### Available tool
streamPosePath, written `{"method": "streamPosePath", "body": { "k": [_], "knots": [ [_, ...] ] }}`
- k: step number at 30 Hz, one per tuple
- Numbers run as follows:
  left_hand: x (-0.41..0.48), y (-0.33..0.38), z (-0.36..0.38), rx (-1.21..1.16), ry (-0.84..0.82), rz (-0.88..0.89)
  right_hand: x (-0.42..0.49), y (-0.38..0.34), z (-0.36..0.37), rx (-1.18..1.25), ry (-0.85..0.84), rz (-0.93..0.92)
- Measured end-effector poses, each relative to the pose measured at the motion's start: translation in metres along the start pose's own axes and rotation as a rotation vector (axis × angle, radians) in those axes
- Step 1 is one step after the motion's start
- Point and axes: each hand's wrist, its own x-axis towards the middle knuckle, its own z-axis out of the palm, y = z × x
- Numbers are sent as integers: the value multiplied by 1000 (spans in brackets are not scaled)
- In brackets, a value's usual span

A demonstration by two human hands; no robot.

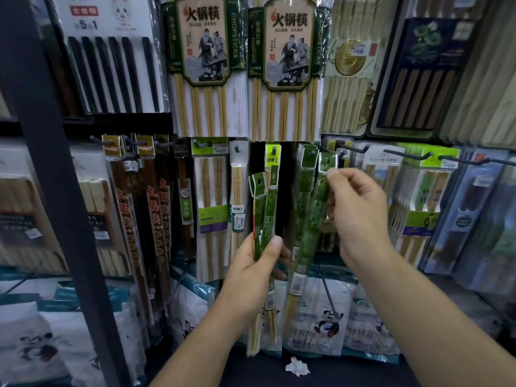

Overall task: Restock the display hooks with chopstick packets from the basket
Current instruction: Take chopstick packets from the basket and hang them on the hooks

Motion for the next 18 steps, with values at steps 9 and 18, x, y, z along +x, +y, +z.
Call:
{"method": "streamPosePath", "body": {
  "k": [9, 18],
  "knots": [
    [-1, 3, 9, -76, -111, -59, 30, 1, -15, -86, 123, -68],
    [2, 0, 13, -197, -118, -115, 35, 3, -15, -127, 136, -85]
  ]
}}
